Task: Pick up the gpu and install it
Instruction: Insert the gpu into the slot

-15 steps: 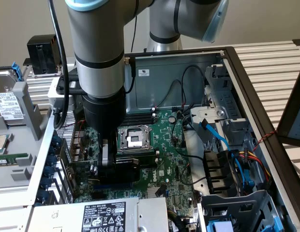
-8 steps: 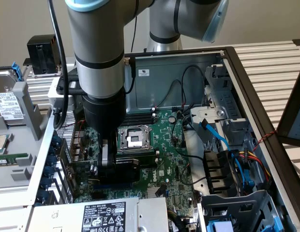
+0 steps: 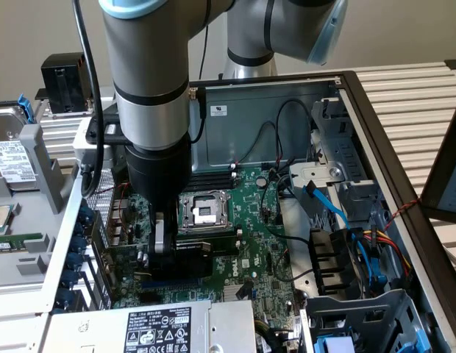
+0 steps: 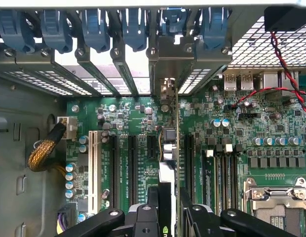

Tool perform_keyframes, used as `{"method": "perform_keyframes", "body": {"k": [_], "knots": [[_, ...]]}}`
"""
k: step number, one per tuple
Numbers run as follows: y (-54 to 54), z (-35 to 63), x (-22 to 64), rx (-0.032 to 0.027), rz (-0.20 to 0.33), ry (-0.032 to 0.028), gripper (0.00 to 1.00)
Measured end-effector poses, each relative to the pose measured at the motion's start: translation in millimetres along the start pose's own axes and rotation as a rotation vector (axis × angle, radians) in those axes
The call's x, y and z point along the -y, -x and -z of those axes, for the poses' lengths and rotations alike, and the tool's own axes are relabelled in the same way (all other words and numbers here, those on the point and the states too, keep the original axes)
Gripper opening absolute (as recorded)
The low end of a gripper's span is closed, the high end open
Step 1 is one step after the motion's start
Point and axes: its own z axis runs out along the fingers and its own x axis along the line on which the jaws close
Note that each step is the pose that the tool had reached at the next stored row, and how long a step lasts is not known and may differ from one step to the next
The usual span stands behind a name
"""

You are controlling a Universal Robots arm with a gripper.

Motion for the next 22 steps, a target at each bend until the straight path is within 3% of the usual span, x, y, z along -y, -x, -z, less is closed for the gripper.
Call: {"method": "perform_keyframes", "body": {"k": [22], "knots": [[0.5,0.0,0.0,0.0,0.0,0.0004,0.27]]}}
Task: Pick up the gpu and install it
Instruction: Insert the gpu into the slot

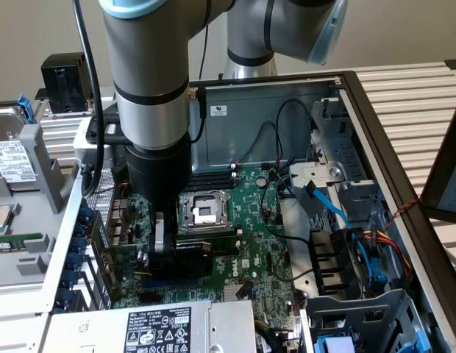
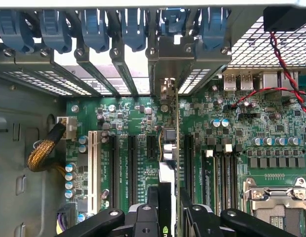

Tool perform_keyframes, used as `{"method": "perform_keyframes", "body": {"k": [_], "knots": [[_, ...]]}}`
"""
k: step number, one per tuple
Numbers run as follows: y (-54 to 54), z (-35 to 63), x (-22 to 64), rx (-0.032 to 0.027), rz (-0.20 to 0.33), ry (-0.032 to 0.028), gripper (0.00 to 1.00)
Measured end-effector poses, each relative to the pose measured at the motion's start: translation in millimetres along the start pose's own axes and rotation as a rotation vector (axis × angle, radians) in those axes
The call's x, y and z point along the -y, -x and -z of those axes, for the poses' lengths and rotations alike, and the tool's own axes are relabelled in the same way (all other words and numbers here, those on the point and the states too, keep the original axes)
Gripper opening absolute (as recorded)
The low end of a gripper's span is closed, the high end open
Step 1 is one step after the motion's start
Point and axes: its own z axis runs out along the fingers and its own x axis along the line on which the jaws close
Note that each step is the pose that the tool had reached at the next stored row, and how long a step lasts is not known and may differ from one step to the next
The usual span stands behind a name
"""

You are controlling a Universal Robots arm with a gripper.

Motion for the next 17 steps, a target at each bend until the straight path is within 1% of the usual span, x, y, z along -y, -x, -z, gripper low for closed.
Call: {"method": "perform_keyframes", "body": {"k": [7,17], "knots": [[0.4,-0.2,0.0,-0.0004,0.0,0.0001,0.27],[0.4,-0.4,-0.2,-0.0024,0.001,0.0,0.27]]}}
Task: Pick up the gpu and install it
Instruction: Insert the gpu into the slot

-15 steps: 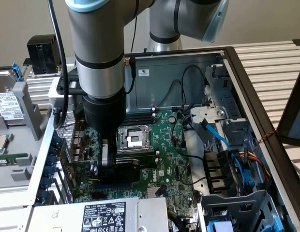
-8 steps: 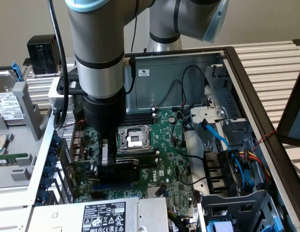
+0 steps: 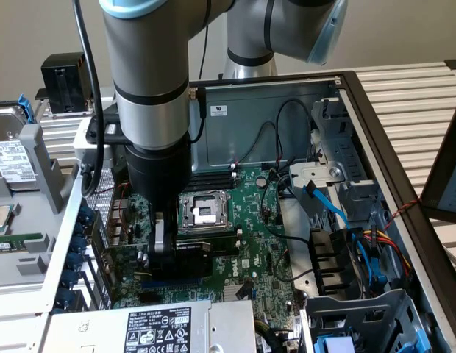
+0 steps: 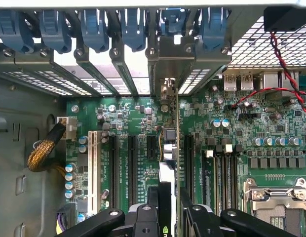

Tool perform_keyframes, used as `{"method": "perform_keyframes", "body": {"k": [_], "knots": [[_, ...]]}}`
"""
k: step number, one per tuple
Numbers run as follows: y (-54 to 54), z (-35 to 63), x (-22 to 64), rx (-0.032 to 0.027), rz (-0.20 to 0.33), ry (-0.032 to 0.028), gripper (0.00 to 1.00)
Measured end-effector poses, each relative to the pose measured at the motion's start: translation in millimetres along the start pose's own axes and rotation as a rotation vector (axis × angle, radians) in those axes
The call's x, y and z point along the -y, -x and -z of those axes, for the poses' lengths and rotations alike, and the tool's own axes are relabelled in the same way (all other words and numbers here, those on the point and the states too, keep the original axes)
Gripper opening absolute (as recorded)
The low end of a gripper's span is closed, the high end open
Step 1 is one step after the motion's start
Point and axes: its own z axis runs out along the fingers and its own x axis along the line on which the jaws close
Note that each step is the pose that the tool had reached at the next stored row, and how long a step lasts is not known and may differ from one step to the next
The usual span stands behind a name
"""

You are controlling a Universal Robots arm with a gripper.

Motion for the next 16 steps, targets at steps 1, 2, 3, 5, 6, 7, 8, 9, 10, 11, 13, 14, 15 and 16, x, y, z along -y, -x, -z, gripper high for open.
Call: {"method": "perform_keyframes", "body": {"k": [1,2,3,5,6,7,8,9,10,11,13,14,15,16], "knots": [[0.0,-0.1,0.0,-0.0001,0.0,0.0,0.27],[0.0,-0.2,-0.1,-0.0002,0.0,0.0,0.27],[0.1,-0.3,-0.4,-0.0002,0.0,-0.0001,0.27],[0.5,-0.6,-0.7,-0.0003,0.0,-0.0004,0.27],[0.5,-0.6,-0.7,-0.0003,0.0,-0.0003,0.27],[0.6,-0.6,-0.7,-0.0004,0.0,-0.0002,0.27],[0.6,-0.6,-0.8,-0.0005,0.0,-0.0001,0.27],[0.6,-0.6,-0.8,-0.0006,0.0,-0.0002,0.27],[0.6,-0.6,-0.8,-0.0006,0.0,-0.0002,0.27],[0.7,-0.6,-0.7,-0.0007,0.0,-0.0001,0.27],[0.7,-0.6,-0.5,-0.0007,0.0,-0.0001,0.27],[0.7,-0.6,-0.4,-0.0008,0.0,-0.0002,0.27],[0.7,-0.6,-0.4,-0.001,0.0,-0.0002,0.27],[0.7,-0.7,-0.3,-0.0012,0.001,-0.0002,0.27]]}}
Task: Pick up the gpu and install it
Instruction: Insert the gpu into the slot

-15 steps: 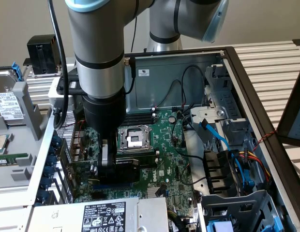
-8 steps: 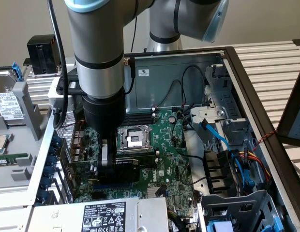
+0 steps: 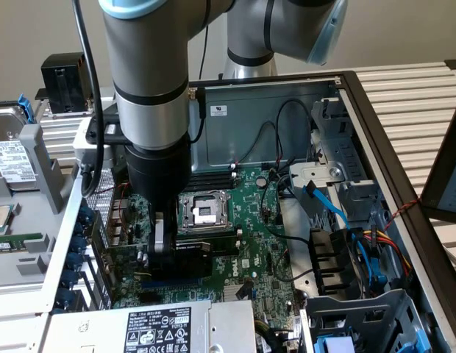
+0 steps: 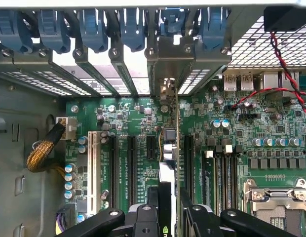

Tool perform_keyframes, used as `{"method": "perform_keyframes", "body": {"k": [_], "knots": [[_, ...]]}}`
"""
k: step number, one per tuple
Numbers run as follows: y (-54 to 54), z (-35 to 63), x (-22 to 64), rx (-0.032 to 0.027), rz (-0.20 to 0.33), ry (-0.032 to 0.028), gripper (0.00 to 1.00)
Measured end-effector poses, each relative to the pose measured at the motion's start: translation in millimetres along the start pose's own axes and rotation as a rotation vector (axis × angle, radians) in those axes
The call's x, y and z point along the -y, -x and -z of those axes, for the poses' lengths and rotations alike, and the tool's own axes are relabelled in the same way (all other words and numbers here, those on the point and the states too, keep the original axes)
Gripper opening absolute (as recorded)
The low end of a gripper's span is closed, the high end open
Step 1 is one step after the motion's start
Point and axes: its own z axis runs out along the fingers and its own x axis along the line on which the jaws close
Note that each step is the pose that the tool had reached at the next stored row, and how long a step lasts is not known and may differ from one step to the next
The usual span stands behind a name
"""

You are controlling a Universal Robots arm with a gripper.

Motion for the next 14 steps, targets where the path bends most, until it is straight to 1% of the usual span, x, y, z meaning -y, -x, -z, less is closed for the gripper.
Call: {"method": "perform_keyframes", "body": {"k": [14], "knots": [[0.8,-0.6,-1.2,-0.0023,0.005,-0.0001,0.27]]}}
